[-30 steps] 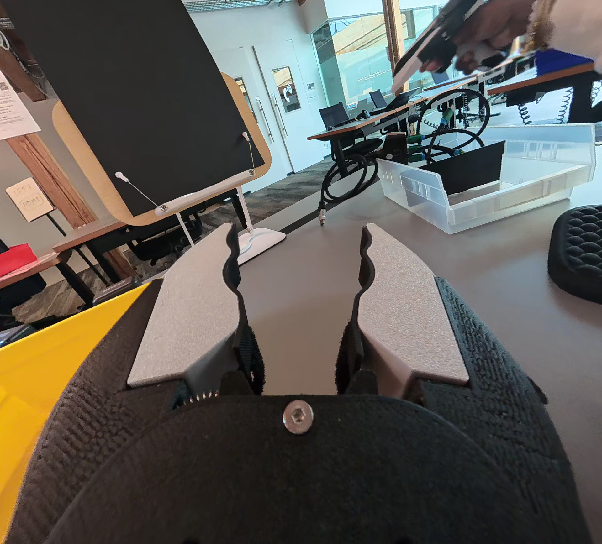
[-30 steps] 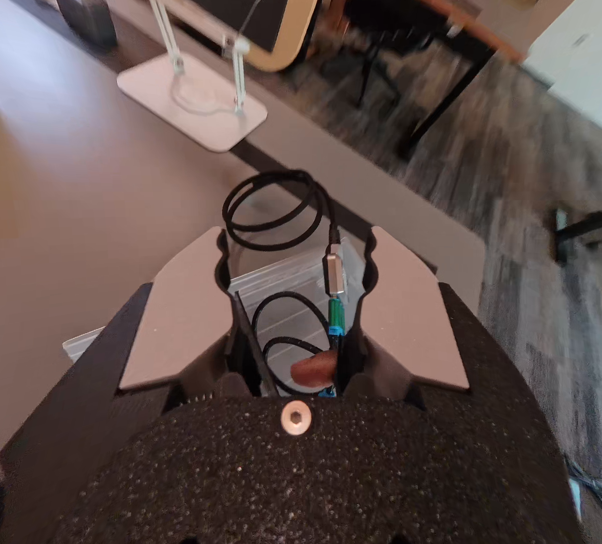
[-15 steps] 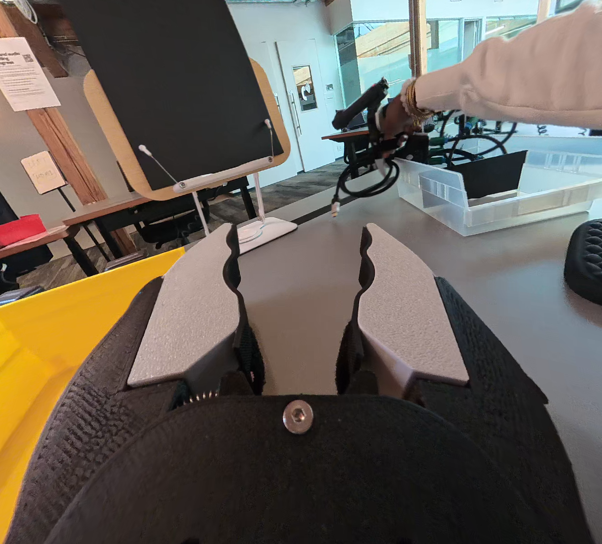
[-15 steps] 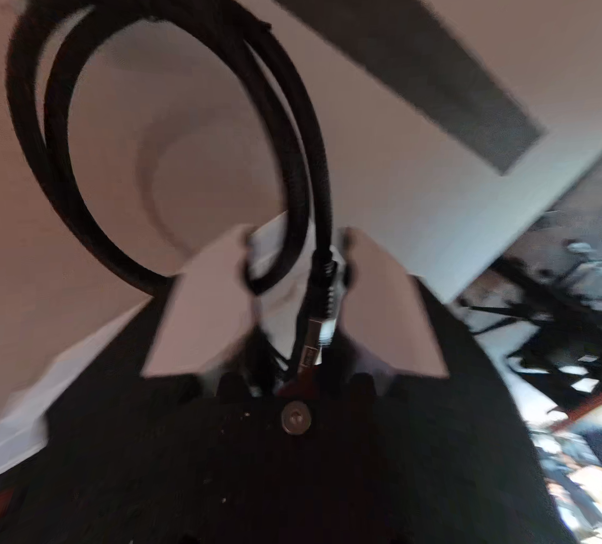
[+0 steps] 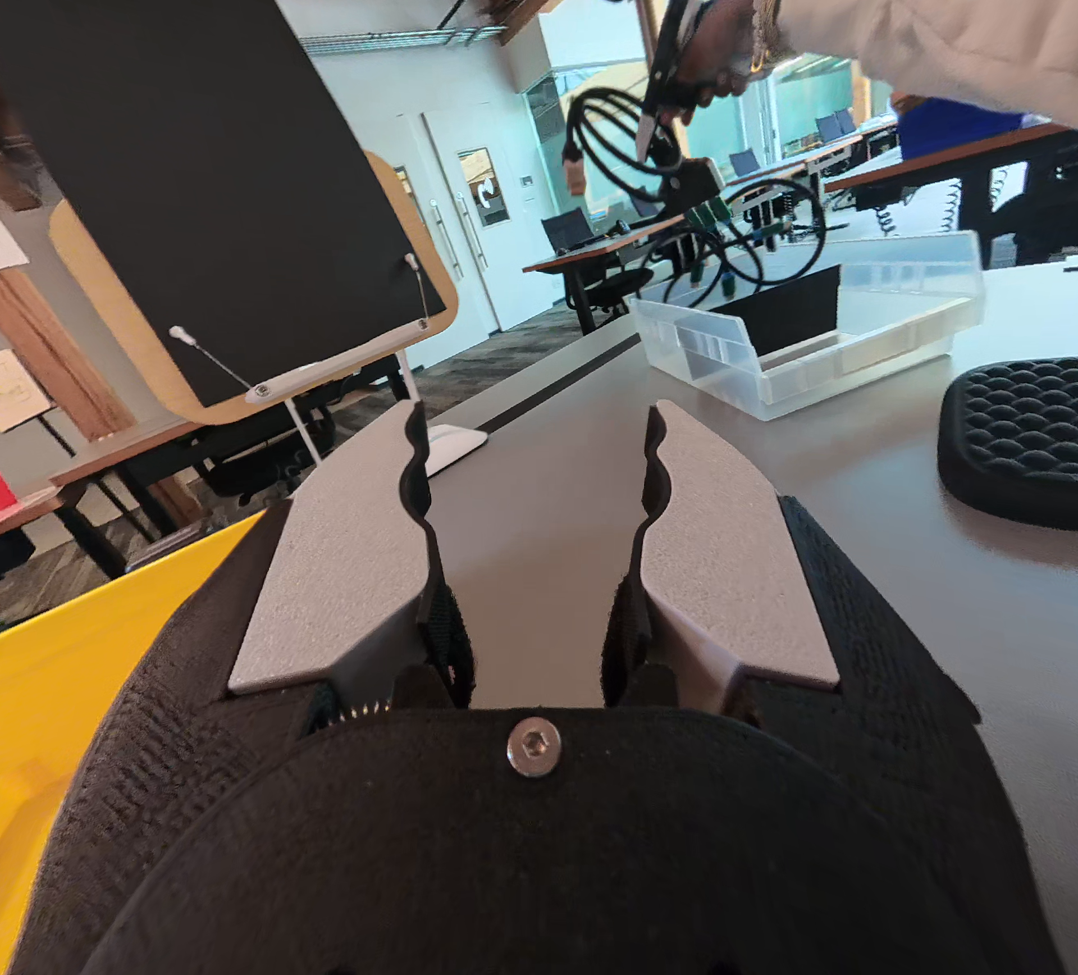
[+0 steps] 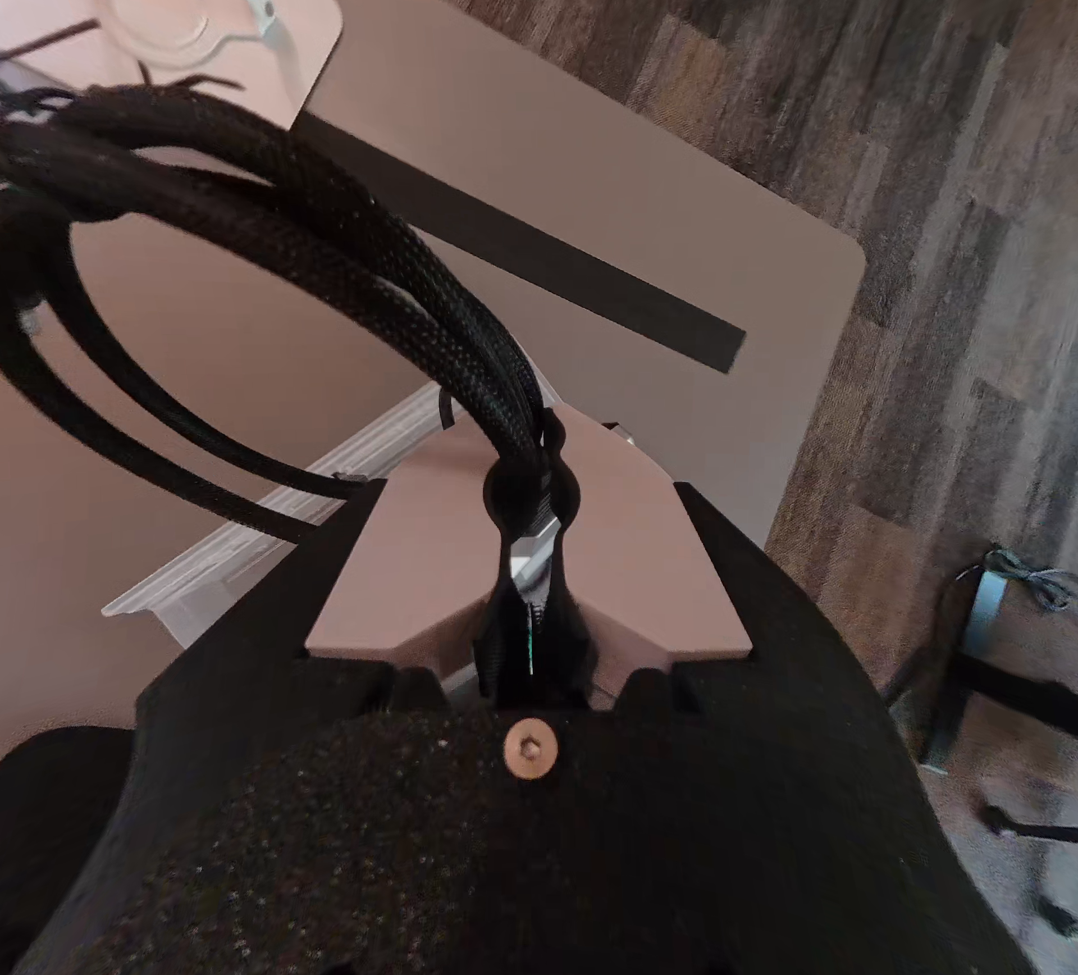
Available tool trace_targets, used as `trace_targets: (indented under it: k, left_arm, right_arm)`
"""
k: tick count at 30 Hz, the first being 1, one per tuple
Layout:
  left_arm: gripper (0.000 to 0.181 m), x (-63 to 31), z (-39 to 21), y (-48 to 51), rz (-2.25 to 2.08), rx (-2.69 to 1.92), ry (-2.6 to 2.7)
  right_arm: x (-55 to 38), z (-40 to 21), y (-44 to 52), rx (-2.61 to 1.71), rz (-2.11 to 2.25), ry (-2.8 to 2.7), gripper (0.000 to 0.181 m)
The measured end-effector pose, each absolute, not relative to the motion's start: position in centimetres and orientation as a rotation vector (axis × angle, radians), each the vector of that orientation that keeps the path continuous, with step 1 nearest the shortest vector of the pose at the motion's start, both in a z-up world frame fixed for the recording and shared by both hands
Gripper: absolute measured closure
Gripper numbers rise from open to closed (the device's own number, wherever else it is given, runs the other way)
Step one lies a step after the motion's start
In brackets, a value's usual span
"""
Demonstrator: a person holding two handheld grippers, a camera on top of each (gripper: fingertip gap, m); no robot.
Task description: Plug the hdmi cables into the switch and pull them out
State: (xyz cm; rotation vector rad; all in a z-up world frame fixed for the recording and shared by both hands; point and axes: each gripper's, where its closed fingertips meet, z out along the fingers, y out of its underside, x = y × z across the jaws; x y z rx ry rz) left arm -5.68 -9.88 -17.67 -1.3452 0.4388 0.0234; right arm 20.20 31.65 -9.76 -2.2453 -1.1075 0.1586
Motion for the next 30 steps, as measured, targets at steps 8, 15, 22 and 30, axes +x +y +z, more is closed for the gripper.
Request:
trace_targets:
  k: [8,15,22,30]
  left_arm:
    - [0.11,-3.9,-17.3,-9.7,0.011,-1.326,0.501]
    - [0.11,-3.2,-17.0,-9.5,0.011,-1.316,0.512]
    - [0.11,-3.3,-17.5,-9.7,0.032,-1.322,0.52]
    - [0.11,-4.0,-17.4,-10.0,0.049,-1.33,0.524]
  right_arm:
    - [33.8,-11.6,33.7,-2.225,-0.457,-0.855,0.172]
    - [31.1,-10.3,34.7,-1.643,-1.021,-0.971,0.169]
    - [21.7,-12.1,32.4,-1.076,-1.229,-1.218,0.17]
    - [18.2,-22.1,30.6,-1.288,-0.751,-1.503,0.167]
